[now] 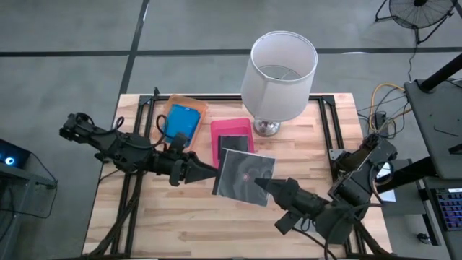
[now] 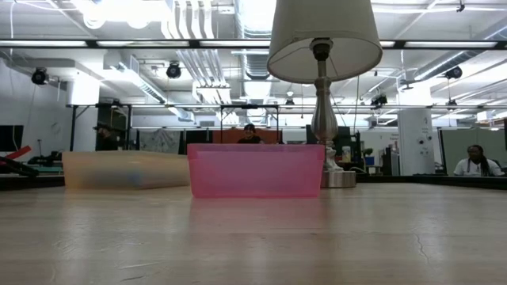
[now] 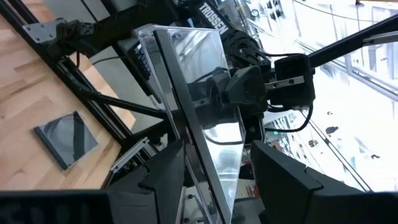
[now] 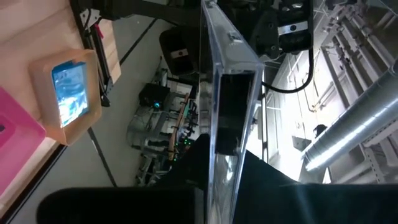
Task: Pick & place jewel cases by type
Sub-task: Put the left black cd case into the pink bin
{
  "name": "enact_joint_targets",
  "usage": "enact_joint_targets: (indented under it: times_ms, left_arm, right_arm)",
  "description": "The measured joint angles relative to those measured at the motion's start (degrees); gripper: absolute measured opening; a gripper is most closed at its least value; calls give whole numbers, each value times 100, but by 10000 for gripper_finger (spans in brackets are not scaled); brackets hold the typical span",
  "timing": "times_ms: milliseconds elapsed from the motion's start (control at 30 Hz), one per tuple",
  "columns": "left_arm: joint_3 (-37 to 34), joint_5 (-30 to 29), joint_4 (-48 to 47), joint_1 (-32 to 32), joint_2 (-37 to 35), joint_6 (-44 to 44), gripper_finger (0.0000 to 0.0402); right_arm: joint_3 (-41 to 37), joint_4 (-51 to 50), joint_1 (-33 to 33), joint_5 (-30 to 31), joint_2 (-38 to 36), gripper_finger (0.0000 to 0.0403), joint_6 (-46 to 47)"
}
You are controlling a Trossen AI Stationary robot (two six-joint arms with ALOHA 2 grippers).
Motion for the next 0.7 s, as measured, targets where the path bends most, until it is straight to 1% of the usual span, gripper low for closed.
enact_joint_targets:
  times_ms: [367,700]
  left_arm:
    - [0,37,-9,50,-44,4,168]
    - [2,43,-270,55,-68,-13,168]
  right_arm:
    - [-2,36,-7,-5,-5,13,0]
    - [-2,13,-15,-36,-5,13,0]
